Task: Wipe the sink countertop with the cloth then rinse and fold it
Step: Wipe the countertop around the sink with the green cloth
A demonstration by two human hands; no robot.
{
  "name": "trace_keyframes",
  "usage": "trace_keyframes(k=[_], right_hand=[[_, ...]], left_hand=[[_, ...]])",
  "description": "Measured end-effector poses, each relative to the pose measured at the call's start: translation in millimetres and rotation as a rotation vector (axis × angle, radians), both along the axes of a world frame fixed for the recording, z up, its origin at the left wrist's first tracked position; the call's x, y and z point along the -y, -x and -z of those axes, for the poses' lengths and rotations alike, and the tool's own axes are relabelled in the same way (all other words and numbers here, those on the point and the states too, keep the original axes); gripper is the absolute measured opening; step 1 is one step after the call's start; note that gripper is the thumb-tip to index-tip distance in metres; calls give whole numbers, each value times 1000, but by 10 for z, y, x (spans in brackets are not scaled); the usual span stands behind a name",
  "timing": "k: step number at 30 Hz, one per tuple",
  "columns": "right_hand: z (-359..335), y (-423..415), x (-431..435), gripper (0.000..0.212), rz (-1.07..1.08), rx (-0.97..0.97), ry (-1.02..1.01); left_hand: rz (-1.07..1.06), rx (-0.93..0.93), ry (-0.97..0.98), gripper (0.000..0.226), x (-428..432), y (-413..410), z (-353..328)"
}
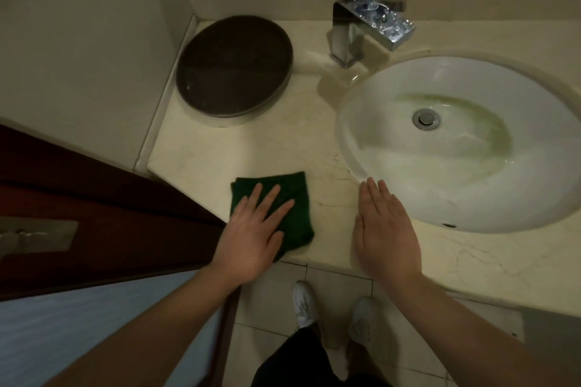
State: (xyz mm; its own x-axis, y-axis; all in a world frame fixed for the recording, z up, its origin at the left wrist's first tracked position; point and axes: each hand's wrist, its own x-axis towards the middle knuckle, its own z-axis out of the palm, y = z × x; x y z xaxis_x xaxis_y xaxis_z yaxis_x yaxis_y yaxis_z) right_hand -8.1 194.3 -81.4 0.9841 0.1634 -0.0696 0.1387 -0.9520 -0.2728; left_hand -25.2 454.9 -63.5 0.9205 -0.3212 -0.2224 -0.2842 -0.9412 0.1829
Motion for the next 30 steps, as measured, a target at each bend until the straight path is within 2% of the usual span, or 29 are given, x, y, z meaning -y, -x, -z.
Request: trace_keyframes(k=[5,9,14,19,24,27,30], right_hand=[[-37,-17,-24,58,10,7,-32],[-31,-6,-25,58,14,5,-44],[-23,-1,-36,58,13,9,-19],[-40,5,-18,60,19,8,-35],[-62,-2,9,61,-2,13,-53],[-67,-15,-2,59,7,22,-77],[-53,-12,-3,57,7,27,-76]], left_hand=[[-378,44,-74,60,-163,-623,6],[-555,91,-94,58,151,-1038,38],[-444,105,-85,60,459,-959,71],[-333,102,-36,59,1024,-515,63],[-182,37,-32,61,813,40,47],[-336,36,-137,63,256,63,47],[-557,32,-131,60,-166,-293,32]])
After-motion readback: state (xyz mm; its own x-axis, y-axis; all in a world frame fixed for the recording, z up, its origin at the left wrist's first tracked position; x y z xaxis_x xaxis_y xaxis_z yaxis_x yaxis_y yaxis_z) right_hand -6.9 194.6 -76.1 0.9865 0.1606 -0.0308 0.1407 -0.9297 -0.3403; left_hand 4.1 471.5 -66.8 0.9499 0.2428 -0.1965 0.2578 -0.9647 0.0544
